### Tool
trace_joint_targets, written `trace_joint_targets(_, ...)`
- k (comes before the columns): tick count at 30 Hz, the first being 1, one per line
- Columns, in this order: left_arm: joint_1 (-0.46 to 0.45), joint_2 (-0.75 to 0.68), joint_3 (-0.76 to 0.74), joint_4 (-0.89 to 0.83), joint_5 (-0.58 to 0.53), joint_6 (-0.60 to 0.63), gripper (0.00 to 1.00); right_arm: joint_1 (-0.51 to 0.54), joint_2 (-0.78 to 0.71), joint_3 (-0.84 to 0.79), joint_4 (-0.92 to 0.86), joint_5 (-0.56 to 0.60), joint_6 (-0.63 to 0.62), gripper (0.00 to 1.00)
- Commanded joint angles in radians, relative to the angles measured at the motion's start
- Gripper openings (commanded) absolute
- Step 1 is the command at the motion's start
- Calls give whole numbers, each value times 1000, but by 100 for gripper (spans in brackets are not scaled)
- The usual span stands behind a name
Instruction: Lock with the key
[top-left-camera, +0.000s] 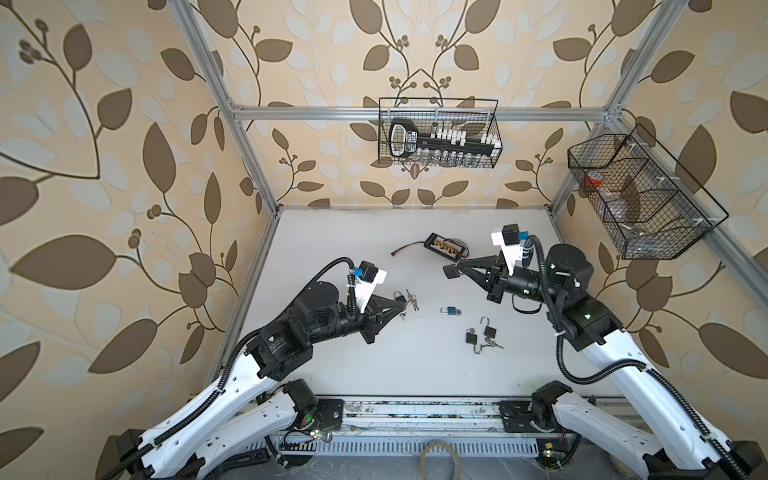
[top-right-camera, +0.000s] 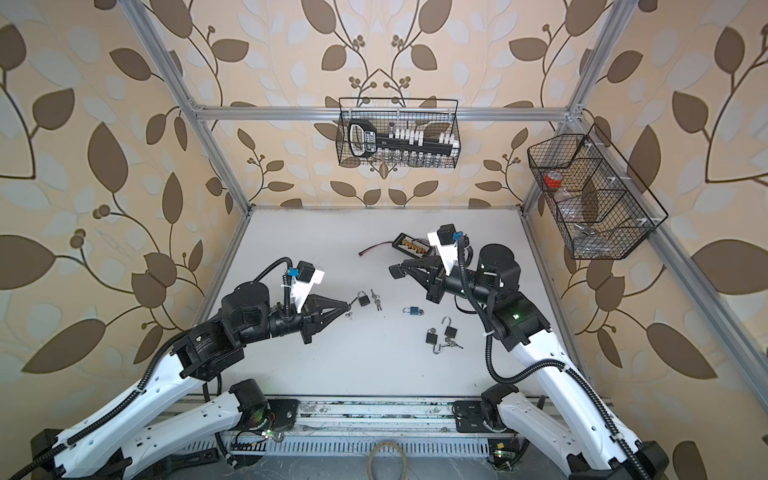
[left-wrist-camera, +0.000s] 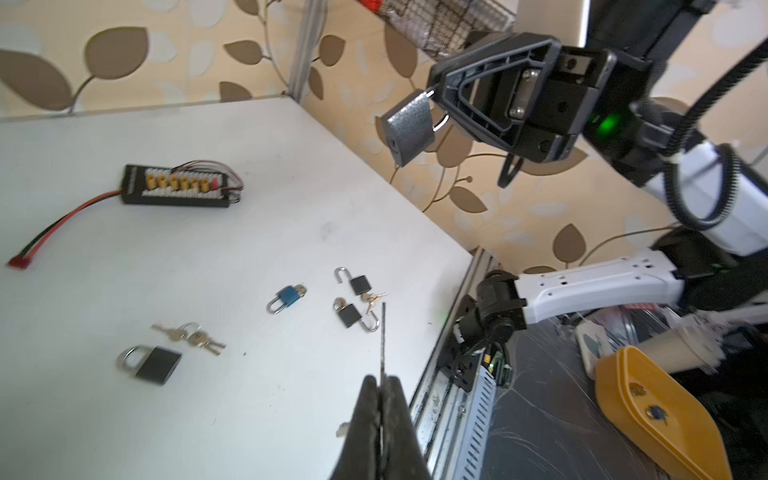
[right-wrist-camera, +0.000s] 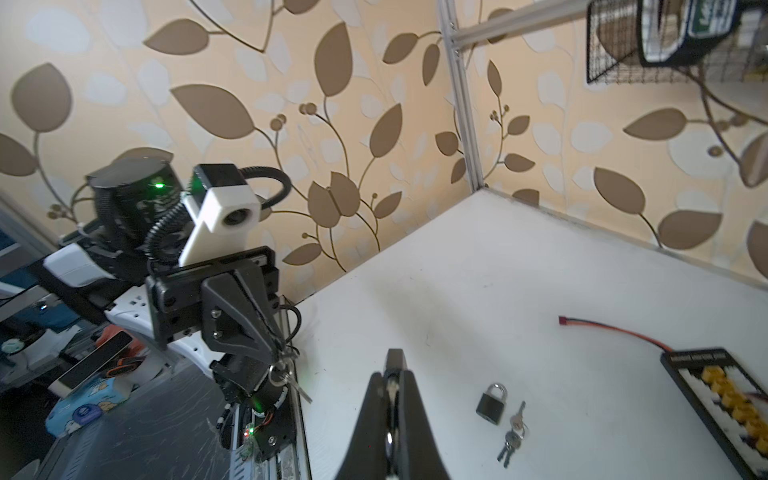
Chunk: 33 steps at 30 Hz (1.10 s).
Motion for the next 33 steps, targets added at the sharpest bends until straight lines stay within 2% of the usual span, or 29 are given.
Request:
trace_joint_targets(1, 9, -39, -55, -36, -178, -95, 0, -2, 56, -26, -76, 50, -63, 0)
trace_joint_targets(6, 42, -107, -139, -40, -244, -186, 0, 89, 178, -14, -126, 82, -183, 0)
trace_joint_targets(9, 110, -147, -173, -46, -223, -234, 0, 179, 292, 28, -144, 97, -281, 0)
trace_joint_targets(12, 216, -176, -194, -69, -175, -284, 0, 228, 434, 77, -132, 88, -369, 0)
trace_joint_targets(17, 371, -186, -197, -105, -86, -330, 0, 263, 694, 238, -184, 20, -519, 0)
trace_joint_targets(22, 482, -191, -168, -194, -76, -331, 0, 267, 956, 496, -369, -72, -679, 0)
trace_joint_targets(28, 496, -227, -116, -316, -159, -306, 0, 282, 1227, 795, -595, -145, -823, 0)
trace_joint_targets(33, 496, -244, -79, -370, -171, -270, 0, 308, 1415, 1023, -772, -166, -909, 0)
